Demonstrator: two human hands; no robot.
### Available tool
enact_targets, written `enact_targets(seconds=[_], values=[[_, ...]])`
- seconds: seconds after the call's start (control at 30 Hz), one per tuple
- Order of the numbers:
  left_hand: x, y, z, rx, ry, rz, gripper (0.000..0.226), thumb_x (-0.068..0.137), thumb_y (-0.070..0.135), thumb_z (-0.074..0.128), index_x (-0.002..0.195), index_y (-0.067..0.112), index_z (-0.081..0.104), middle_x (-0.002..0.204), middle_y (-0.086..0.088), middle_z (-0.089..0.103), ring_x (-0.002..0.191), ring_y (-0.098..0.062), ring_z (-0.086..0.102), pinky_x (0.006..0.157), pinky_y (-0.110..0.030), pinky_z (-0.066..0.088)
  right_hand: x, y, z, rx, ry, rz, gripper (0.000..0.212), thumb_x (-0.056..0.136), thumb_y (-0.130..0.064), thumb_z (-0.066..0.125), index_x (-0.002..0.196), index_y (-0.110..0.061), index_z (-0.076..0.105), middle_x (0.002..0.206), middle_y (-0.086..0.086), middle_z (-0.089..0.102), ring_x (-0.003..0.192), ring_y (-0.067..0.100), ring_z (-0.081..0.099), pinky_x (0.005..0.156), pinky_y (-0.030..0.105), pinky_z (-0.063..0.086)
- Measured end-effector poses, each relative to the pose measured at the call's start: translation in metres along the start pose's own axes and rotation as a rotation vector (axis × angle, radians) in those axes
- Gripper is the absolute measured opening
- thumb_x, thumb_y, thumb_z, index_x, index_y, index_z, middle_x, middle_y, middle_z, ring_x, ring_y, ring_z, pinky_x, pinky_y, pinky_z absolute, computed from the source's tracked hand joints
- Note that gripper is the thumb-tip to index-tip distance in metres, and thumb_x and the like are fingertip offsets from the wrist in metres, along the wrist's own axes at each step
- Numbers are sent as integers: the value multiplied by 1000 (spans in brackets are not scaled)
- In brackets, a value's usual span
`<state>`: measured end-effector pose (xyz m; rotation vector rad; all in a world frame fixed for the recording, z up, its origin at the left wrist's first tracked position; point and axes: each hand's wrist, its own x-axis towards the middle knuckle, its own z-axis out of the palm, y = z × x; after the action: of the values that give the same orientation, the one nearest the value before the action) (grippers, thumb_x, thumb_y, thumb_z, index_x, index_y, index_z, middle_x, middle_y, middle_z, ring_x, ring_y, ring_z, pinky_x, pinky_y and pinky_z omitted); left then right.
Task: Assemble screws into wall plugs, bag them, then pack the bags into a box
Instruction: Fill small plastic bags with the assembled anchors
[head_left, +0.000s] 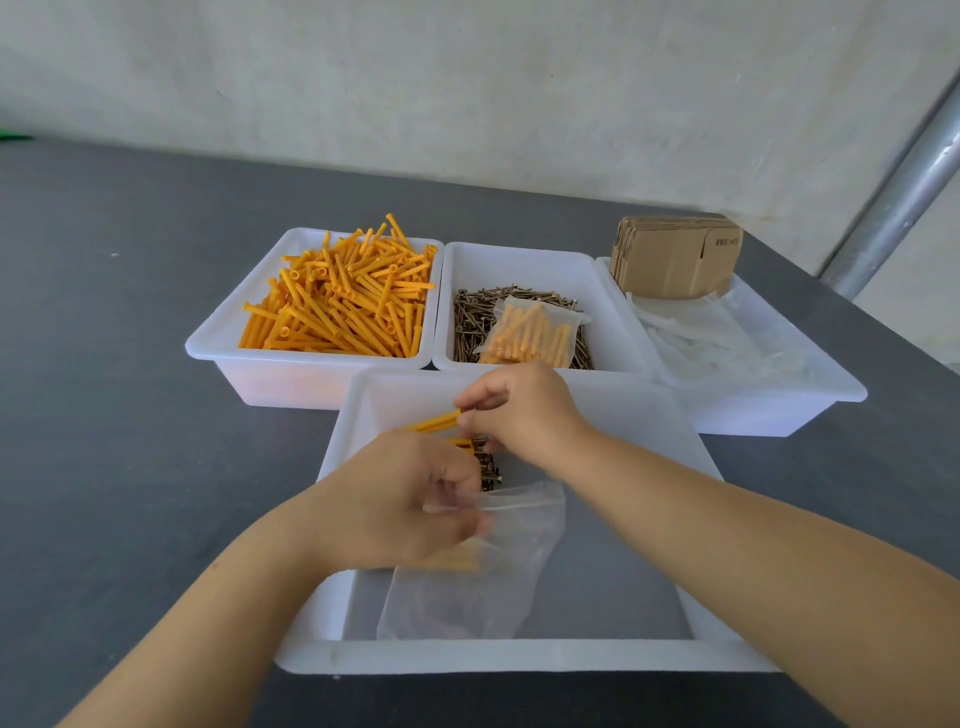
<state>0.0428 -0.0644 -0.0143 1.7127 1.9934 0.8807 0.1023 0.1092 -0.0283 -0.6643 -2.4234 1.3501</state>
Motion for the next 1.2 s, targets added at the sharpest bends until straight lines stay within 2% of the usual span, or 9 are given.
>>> enact_targets(seconds=[0.13, 0.27, 0.33, 0.53, 0.7, 0.8, 0.97, 1.03, 1.2], values=[[-1, 2, -1, -62, 0, -20, 18, 84, 14, 74, 69, 14, 65, 68, 7, 62, 68, -9, 57, 73, -36, 52, 3, -1, 4, -6, -38, 9, 15, 82, -4, 76, 88, -19, 75, 75, 5, 74, 74, 27, 73, 61, 30, 61], [-2, 1, -1, -95, 37, 1, 9, 86, 5, 70, 79, 10, 69, 76, 9, 63, 74, -1, 61, 71, -10, 44, 6, -17, -35, 45, -45, -12, 19, 85, 3, 69, 92, -13, 73, 76, 8, 74, 75, 22, 72, 67, 28, 61], [-2, -1, -2, -93, 47, 28, 9, 88, 4, 68, 83, 12, 70, 79, 13, 62, 76, 1, 59, 70, -7, 40, 3, -31, -72, 125, -70, -34, 17, 85, 6, 69, 94, -8, 74, 82, 11, 75, 76, 18, 73, 67, 26, 61], [1, -4, -2, -123, 25, 72, 10, 94, 11, 64, 86, 18, 67, 82, 12, 60, 84, -5, 57, 69, -22, 45, -13, -60, -140, -100, -433, 45, 15, 83, 2, 72, 91, -10, 78, 89, 15, 76, 80, 21, 75, 68, 25, 59], [-2, -1, -2, -124, -30, 93, 12, 91, 11, 68, 87, 22, 70, 84, 9, 61, 82, -12, 59, 73, -31, 49, -11, -69, -110, -400, -566, 33, 16, 85, 3, 71, 98, -5, 75, 77, 7, 76, 74, 14, 74, 69, 25, 60], [-4, 0, -2, -148, -27, 95, 14, 90, 11, 70, 86, 25, 71, 84, 8, 61, 82, -8, 60, 73, -26, 48, -8, -78, -98, -440, -596, 39, 14, 84, 3, 72, 96, -5, 75, 75, 6, 76, 73, 14, 74, 67, 24, 60], [-4, 0, -3, -171, -9, 82, 13, 88, 6, 70, 82, 18, 73, 80, 13, 60, 78, -6, 60, 70, -31, 49, -15, -79, -70, -696, -903, 168, 10, 83, -11, 77, 93, -12, 76, 75, 0, 75, 71, 10, 73, 59, 21, 55], [-5, 0, -3, -169, -19, 85, 17, 87, 5, 70, 80, 19, 72, 78, 15, 60, 78, -9, 60, 69, -33, 49, -18, -75, -62, -779, -892, 146, 9, 84, -19, 77, 93, -16, 77, 69, -8, 73, 72, 8, 73, 58, 22, 54], [-5, -3, -5, -218, 34, 106, 14, 87, 2, 70, 82, 14, 73, 81, 8, 60, 74, -12, 58, 68, -29, 47, -23, -71, -49, -844, -749, -15, 8, 85, -9, 71, 87, -14, 77, 61, -9, 69, 61, 7, 70, 54, 21, 52]])
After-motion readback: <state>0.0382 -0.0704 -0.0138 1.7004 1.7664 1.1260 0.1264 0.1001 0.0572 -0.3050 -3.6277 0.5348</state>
